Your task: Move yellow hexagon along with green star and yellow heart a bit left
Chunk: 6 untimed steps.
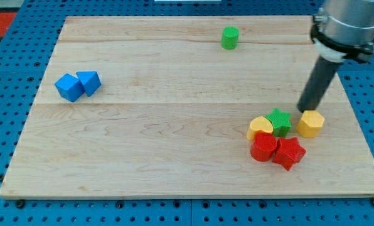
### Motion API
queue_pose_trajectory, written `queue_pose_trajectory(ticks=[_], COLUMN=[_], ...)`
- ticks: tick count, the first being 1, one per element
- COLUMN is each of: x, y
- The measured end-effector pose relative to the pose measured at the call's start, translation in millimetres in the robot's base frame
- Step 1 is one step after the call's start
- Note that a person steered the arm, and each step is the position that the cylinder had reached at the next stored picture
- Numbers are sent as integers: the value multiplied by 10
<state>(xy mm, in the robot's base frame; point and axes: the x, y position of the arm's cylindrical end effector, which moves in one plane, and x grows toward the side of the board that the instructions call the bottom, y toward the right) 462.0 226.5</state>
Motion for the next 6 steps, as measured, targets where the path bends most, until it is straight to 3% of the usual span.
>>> queue_pose_trajectory(ticks=[1, 2, 4, 5, 6], x=[133, 259, 260, -158, -711], y=[334, 276, -486, -461, -999])
